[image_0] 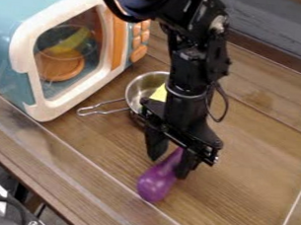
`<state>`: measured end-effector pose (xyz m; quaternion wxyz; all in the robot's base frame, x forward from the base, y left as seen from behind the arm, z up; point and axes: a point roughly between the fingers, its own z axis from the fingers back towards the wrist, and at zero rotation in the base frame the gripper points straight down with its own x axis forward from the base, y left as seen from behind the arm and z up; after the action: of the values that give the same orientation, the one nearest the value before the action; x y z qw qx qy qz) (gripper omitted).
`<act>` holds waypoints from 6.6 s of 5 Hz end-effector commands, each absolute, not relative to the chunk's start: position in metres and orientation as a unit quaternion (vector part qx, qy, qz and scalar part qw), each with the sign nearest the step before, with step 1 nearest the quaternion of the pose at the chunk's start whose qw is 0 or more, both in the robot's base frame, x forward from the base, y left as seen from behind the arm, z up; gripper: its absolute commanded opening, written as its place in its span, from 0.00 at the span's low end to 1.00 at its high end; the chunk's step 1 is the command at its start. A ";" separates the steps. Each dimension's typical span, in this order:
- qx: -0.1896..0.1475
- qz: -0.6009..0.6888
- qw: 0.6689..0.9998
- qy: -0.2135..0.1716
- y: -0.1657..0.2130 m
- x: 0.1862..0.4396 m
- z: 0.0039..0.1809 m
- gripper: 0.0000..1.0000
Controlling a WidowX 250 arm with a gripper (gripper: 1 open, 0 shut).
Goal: Put the eggplant in the silver pot
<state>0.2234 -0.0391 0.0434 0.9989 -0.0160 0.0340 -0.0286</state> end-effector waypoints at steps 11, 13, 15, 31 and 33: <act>-0.016 -0.011 1.000 0.019 -0.026 0.226 0.042 0.00; -0.014 -0.016 1.000 0.021 -0.023 0.225 0.047 0.00; -0.013 -0.019 1.000 0.021 -0.020 0.225 0.054 0.00; -0.022 -0.034 0.999 0.000 -0.019 0.220 0.044 0.00; -0.019 -0.040 0.999 0.004 -0.017 0.220 0.050 0.00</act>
<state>0.2109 -0.0191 0.0399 0.9987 -0.0199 0.0277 -0.0377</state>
